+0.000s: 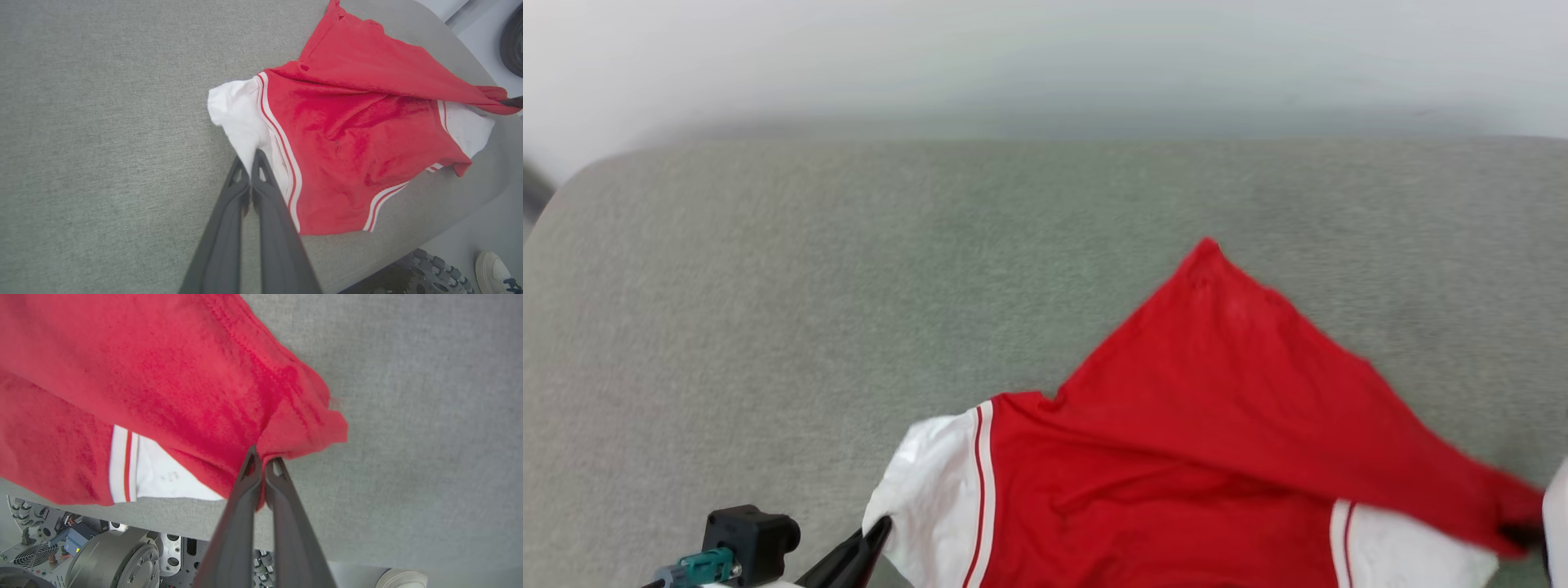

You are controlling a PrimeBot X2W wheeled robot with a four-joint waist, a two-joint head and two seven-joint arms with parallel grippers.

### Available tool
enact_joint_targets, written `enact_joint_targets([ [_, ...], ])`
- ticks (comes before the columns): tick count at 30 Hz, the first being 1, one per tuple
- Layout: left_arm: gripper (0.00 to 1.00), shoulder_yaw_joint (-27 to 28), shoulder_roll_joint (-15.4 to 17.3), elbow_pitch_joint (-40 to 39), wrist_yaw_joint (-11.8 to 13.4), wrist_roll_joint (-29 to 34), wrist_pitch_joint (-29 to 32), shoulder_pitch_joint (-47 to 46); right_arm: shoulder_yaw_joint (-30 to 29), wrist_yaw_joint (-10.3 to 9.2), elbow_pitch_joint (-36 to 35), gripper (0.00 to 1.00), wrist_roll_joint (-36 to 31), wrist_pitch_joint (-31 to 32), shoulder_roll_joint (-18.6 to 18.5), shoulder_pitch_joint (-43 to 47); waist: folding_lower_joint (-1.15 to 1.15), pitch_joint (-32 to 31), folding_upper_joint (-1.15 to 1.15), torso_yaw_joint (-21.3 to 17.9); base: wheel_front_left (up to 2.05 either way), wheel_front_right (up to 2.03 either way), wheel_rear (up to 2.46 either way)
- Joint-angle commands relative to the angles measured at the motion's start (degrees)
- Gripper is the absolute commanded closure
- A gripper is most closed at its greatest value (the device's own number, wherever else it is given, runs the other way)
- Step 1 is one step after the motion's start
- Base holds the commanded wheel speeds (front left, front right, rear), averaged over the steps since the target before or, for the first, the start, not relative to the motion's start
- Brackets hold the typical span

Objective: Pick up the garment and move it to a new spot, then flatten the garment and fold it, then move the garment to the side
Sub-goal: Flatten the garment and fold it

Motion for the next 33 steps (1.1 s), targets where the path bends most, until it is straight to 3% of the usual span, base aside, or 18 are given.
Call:
enact_joint_targets([
  [1,1.0,0.16,-0.16,0.21,-0.06,-0.17,-0.43,0.73,-0.58,-0.02,-0.72,1.0,-0.36,-0.31,0.91,2.27,0.02,-1.97,0.0,-2.02,0.0,0.0,0.0],
  [10,1.0,-0.27,-0.65,1.27,-0.44,-0.49,-1.24,1.23,-3.03,-0.02,-3.65,1.0,-0.61,-2.57,6.22,12.15,0.02,-2.91,0.0,-3.01,0.0,0.0,0.0],
  [11,1.0,-0.33,-0.49,1.23,-0.47,-0.35,-0.95,1.0,-2.85,-0.02,-3.95,0.56,-0.66,-3.36,6.14,12.45,0.02,-3.0,0.0,-2.89,0.0,0.0,0.0],
  [12,1.0,-0.27,-0.39,1.09,-0.3,-0.26,-0.89,0.78,-2.6,-0.02,-4.17,0.0,-0.82,-4.12,5.87,12.56,0.02,-3.07,0.0,-2.76,0.0,0.0,0.0],
  [25,1.0,-0.45,1.1,-2.64,0.7,2.42,0.51,-1.57,-0.03,-0.02,-15.5,0.0,3.57,-1.4,1.21,-0.18,0.02,0.8,0.0,1.7,0.0,0.0,0.0],
  [33,1.0,-3.13,-1.11,-4.9,0.09,6.5,2.46,-6.63,5.75,-0.02,-10.94,0.0,-0.12,2.62,-0.94,-15.36,0.02,7.65,0.0,7.97,0.0,0.0,0.0],
])
